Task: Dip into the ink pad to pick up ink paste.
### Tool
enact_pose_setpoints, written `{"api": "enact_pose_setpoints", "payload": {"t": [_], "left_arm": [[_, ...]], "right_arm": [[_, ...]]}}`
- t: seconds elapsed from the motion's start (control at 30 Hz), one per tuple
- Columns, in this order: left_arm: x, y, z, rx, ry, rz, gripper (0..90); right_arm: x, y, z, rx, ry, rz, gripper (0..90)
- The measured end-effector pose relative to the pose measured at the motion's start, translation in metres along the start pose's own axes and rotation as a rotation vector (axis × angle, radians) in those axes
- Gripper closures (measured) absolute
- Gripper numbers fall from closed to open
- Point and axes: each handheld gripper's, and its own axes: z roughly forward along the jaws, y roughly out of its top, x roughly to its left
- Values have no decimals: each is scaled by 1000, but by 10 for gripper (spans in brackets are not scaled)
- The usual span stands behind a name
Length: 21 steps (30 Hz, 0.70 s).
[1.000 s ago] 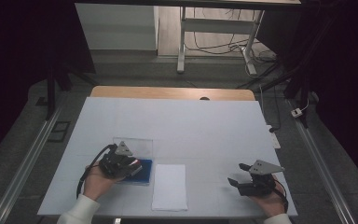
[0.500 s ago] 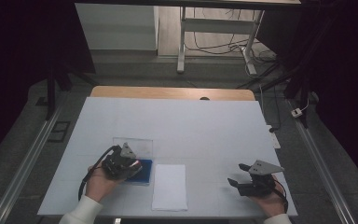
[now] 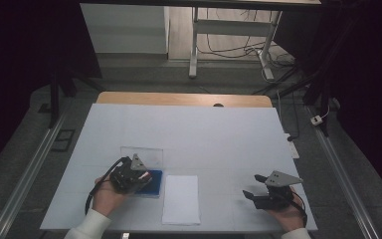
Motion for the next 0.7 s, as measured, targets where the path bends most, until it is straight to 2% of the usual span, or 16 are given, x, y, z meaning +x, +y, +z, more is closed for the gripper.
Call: {"api": "enact_pose_setpoints", "payload": {"t": [0.7], "left_arm": [[-2, -1, 0, -12, 13, -1, 712]], "right_arm": [[0, 0, 0, -1, 12, 3, 262]]}}
